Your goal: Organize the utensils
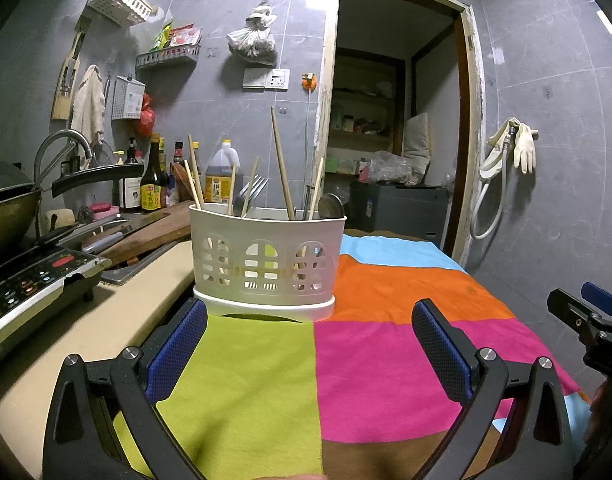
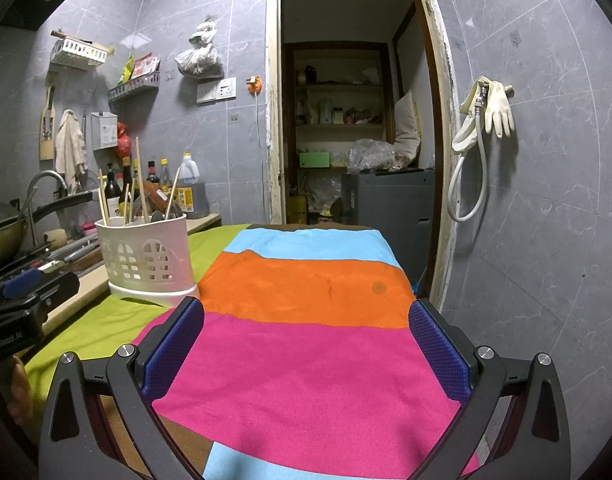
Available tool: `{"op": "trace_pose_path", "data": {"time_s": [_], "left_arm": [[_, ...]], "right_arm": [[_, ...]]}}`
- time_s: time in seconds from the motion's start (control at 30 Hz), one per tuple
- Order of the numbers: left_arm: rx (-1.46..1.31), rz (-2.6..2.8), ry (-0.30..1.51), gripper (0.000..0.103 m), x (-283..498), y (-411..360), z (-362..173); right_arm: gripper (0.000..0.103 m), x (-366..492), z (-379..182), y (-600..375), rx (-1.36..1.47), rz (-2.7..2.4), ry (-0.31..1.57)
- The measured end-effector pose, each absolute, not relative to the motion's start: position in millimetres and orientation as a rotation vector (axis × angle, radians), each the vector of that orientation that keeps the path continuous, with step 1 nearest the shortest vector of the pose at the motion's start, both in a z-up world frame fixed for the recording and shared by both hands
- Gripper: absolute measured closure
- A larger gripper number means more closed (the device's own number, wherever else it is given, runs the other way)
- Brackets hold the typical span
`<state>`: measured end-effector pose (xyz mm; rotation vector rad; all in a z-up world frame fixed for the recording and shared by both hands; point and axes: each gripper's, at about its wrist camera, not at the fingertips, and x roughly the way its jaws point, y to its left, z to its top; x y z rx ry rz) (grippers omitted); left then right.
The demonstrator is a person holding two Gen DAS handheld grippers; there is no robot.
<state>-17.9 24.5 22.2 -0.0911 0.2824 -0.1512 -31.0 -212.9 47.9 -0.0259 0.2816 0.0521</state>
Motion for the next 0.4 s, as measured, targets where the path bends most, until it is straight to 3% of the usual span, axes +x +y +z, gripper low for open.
{"op": "trace_pose_path", "data": {"time_s": [0.4], "left_arm": [[-0.090,-0.151,0.280,0.002,-17.8,23.4,22.4]], "right_arm": [[0.000,-31.8,47.4,-212.5,-0.026,0.052,0.283]]}}
